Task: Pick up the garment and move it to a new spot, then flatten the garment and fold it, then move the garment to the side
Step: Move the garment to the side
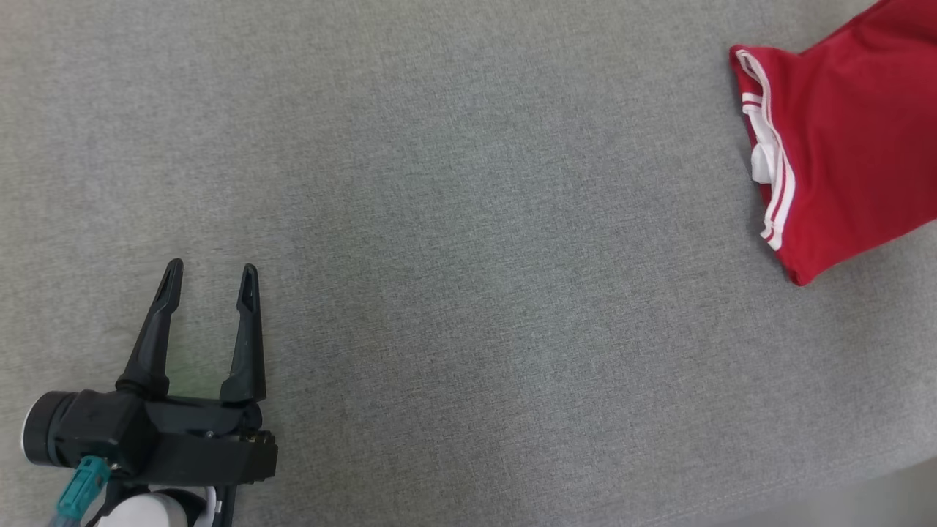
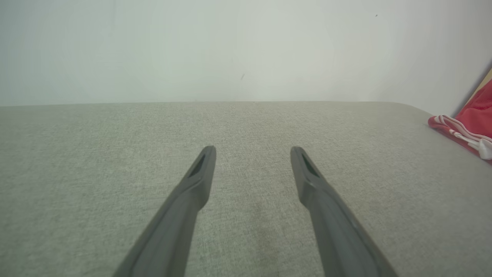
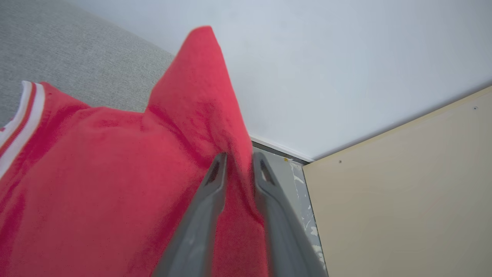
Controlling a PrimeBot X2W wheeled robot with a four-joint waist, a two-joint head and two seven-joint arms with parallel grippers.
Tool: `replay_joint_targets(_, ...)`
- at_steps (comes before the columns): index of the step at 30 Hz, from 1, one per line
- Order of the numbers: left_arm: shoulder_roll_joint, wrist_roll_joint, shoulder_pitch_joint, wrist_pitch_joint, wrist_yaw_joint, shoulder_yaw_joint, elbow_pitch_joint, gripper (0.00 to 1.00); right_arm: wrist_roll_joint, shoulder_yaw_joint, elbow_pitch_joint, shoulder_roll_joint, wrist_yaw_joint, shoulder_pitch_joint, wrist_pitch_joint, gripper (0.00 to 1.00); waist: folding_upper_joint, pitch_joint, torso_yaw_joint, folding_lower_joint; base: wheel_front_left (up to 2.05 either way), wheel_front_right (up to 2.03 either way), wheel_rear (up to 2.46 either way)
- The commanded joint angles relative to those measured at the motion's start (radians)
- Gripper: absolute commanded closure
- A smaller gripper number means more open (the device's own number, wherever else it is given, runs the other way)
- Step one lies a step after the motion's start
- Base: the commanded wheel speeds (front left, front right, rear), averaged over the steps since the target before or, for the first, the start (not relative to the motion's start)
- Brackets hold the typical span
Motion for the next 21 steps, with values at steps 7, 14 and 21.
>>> replay_joint_targets(7,-0.014,-0.008,0.018,0.000,0.004,0.016,0.017,0.00,0.016,0.000,-0.032,0.050,-0.003,0.049,-0.101,0.00,-0.0001,-0.067,0.031,0.0000,0.00,0.00,0.00)
replay_joint_targets(14,-0.029,-0.029,0.074,0.000,0.026,0.048,0.049,0.00,0.094,-0.030,-0.106,0.127,-0.003,0.184,-0.191,0.00,-0.0001,-0.189,0.080,0.0000,0.00,0.00,0.00)
replay_joint_targets(21,-0.037,-0.048,0.162,0.000,0.054,0.081,0.075,0.00,0.158,-0.067,-0.217,0.224,-0.003,0.376,-0.236,0.00,-0.0001,-0.320,0.126,0.0000,0.00,0.00,0.00)
